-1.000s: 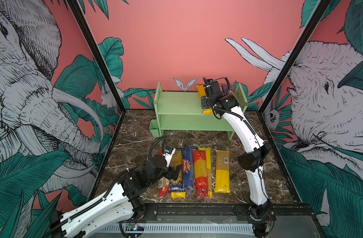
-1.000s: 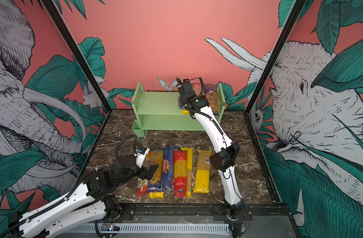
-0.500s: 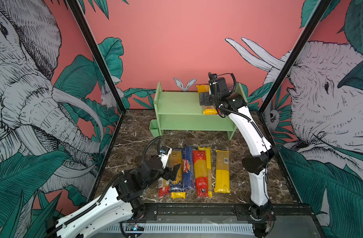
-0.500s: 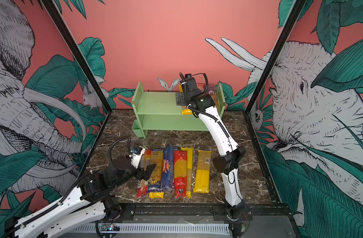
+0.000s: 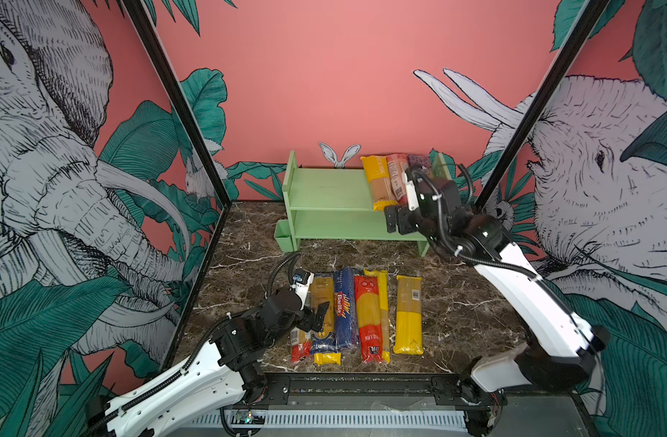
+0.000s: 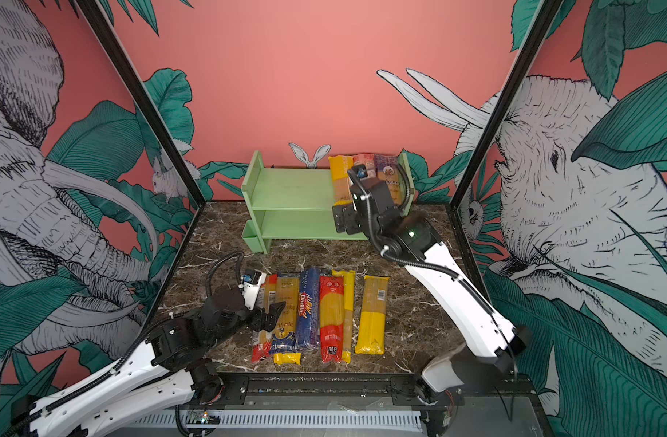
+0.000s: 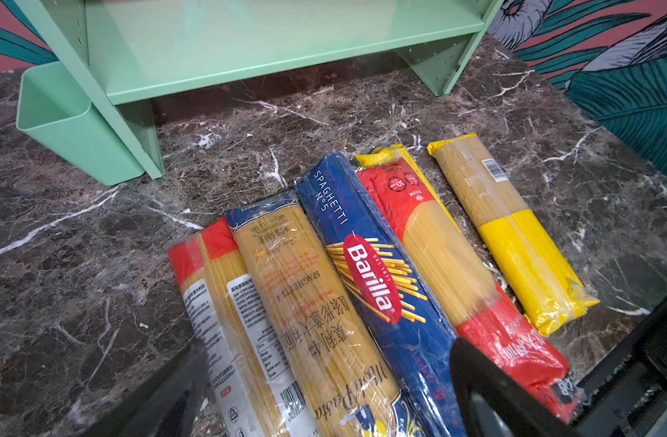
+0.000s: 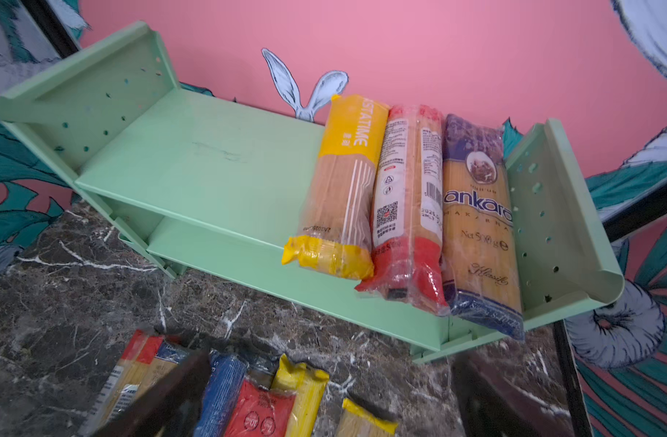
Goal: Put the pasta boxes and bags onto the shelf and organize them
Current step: 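Withdraw the right gripper from the shelf toward the remaining packs, then lower the left gripper onto the blue Barilla pack among the table packs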
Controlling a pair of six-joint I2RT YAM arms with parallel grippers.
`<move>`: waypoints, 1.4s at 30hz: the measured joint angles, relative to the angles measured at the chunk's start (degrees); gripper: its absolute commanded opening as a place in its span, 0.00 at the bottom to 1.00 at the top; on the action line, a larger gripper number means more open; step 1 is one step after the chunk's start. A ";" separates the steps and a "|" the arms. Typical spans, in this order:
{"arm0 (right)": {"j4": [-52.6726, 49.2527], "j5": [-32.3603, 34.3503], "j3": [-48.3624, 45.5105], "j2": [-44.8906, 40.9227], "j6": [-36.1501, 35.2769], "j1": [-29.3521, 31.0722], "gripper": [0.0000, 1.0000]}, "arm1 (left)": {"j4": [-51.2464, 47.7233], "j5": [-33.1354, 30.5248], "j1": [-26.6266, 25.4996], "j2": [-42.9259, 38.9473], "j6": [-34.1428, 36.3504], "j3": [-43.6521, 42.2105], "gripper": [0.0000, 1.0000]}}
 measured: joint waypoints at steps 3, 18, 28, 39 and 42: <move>0.66 0.44 -12.59 -10.14 2.43 0.31 0.99 | 0.63 0.13 0.00 1.60 -0.87 -0.76 0.99; -5.01 1.90 -40.48 -23.30 10.58 1.25 0.99 | 6.88 4.31 0.00 13.84 -9.49 -2.62 0.97; -1.51 -0.52 -43.67 -23.87 10.93 1.25 0.99 | 10.80 6.21 -1.16 16.00 -14.32 -4.00 0.96; -0.02 -1.27 -45.11 -23.87 11.02 1.36 0.99 | 15.56 7.41 -3.69 22.36 -15.87 -4.07 0.95; 0.13 -1.29 -45.11 -23.82 11.04 1.40 0.99 | 19.04 8.52 -4.00 24.17 -16.17 -4.79 0.95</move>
